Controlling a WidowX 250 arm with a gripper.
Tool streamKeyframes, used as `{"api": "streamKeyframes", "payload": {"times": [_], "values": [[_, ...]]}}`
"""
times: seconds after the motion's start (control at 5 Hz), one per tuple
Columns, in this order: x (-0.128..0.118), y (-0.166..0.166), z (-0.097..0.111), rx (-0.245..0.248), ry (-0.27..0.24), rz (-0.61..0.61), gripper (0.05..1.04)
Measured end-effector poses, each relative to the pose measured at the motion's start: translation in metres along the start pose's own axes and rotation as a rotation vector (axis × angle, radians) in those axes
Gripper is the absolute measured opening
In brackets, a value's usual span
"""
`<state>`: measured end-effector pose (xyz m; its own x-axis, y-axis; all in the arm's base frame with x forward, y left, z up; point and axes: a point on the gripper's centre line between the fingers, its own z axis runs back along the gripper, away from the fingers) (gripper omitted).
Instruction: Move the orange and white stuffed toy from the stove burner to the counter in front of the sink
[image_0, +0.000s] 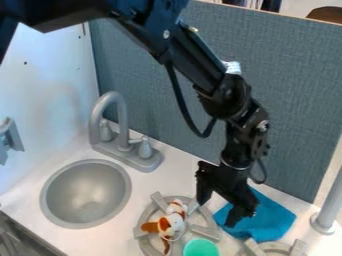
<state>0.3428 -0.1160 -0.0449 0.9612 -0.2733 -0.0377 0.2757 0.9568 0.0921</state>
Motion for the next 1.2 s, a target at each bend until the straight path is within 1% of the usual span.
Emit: {"api": "streamKeyframes", "payload": {"times": [0.2, 0.4, 0.6, 0.8, 1.0, 1.2], "values": [[-0.019, 0.019, -0.010, 0.007, 0.087, 0.068, 1.001], [-0.041, 0.029, -0.020, 0.019, 0.138, 0.113, 1.001], [-0.050, 0.047, -0.004, 0.027, 0.098, 0.178, 1.001], [-0.051, 0.057, -0.007, 0.018, 0.089, 0.210, 1.001], [-0.057, 0.062, -0.018, 0.010, 0.125, 0.223, 1.001], [-0.051, 0.061, -0.021, -0.013, 0.081, 0.227, 1.001]]}}
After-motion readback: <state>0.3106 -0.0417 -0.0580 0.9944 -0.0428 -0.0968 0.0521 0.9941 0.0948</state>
